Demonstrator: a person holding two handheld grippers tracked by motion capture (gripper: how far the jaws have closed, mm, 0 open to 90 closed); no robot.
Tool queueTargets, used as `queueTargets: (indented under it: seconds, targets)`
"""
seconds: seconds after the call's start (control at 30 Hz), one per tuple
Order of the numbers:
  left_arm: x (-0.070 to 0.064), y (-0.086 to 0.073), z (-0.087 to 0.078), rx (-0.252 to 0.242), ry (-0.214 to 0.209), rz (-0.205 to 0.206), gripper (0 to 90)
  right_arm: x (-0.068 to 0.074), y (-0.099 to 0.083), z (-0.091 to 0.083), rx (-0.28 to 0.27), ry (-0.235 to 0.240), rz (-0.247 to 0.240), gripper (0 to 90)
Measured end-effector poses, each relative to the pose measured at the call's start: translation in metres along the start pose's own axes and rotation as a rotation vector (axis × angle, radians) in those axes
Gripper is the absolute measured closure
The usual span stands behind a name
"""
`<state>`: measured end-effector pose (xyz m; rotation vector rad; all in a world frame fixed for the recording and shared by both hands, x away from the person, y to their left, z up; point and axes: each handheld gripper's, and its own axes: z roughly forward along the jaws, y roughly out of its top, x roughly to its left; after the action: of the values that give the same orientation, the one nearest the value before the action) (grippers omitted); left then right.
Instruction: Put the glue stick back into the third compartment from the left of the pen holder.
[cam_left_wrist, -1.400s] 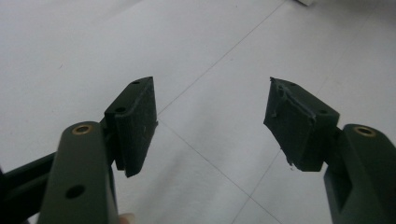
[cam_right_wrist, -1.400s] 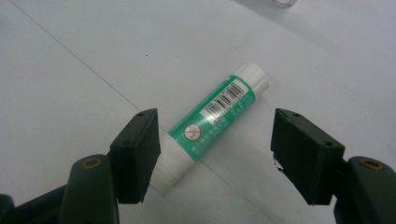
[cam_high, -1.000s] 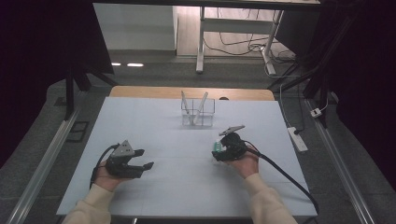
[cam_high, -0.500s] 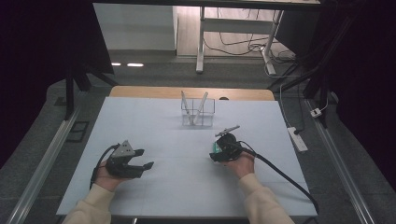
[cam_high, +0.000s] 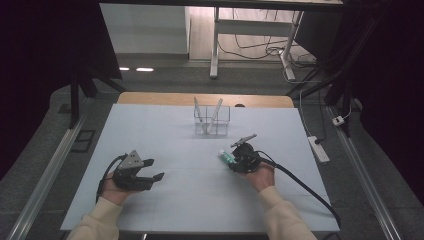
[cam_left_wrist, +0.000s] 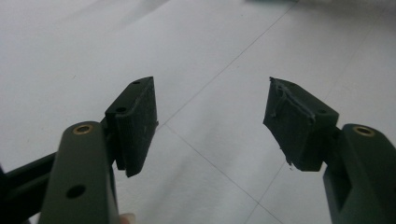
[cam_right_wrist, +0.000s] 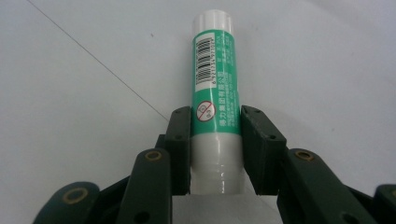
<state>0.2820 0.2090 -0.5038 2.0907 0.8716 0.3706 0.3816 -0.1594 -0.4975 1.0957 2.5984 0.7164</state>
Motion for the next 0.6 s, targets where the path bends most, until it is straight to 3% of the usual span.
queueTargets:
  seconds: [0.33, 0.6]
  targets:
    - [0.000, 0.000, 0.001, 0.014, -0.004, 0.003, 34.4, 0.001, -0.001, -0.023, -0.100, 0.079, -0.073, 65.5]
    - [-0.003, 0.002, 0.002, 0.029, -0.006, 0.015, 34.3, 0.004, -0.008, -0.028, -0.143, 0.140, -0.133, 65.5]
